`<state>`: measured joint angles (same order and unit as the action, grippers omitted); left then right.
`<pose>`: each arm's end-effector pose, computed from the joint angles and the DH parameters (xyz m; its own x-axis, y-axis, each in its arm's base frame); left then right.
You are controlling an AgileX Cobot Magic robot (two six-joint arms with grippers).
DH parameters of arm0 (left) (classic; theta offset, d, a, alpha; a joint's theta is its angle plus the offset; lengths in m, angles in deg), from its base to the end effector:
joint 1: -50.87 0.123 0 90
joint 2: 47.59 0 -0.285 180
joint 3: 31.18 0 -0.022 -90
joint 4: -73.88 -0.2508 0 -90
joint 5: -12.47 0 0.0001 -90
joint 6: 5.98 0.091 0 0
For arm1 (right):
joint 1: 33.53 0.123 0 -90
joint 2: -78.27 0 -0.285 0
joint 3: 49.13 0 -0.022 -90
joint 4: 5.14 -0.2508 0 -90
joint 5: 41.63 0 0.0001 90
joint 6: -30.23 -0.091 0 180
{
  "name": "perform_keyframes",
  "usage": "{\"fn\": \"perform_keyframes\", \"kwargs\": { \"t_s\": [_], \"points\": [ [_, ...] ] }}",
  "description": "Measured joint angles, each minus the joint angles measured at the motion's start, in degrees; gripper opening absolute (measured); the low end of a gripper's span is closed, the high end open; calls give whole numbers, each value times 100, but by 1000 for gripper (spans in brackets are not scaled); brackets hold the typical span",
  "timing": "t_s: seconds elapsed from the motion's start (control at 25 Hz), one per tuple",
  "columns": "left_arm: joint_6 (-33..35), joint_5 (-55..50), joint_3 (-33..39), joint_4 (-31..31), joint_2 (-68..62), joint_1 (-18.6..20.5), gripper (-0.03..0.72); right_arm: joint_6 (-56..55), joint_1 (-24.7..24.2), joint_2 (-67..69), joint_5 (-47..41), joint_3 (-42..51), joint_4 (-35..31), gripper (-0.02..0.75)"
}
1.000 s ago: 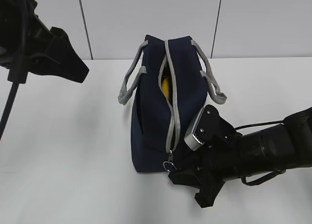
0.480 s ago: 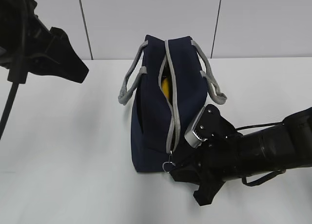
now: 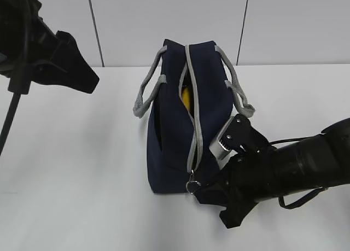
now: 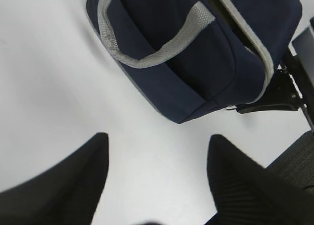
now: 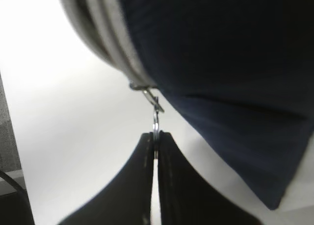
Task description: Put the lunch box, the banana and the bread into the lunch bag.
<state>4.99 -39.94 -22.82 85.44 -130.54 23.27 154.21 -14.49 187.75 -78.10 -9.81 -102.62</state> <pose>0.2326 -0.1379 0.3502 -0.6711 0.4258 -0.6069 0.5883 0.8040 -0.0864 0.2544 0.1446 0.1297 -0.4393 -0.5088 -0.7404 -0.8587 0.4801 0.1795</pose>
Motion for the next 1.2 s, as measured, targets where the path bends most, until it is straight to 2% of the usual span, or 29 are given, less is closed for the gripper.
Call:
{"fn": "perform_keyframes", "kwargs": {
  "t_s": [0.4, 0.8, 1.2],
  "points": [
    [0, -7, 0, 3, 0, 0, 428, -933, 0, -513, 158, 0, 757, 0],
    [0, -7, 0, 3, 0, 0, 426, -1415, 0, -1253, 171, 0, 1073, 0],
    [0, -7, 0, 3, 0, 0, 424, -1448, 0, -1497, -41, -25, 1125, 0]
  ]
}}
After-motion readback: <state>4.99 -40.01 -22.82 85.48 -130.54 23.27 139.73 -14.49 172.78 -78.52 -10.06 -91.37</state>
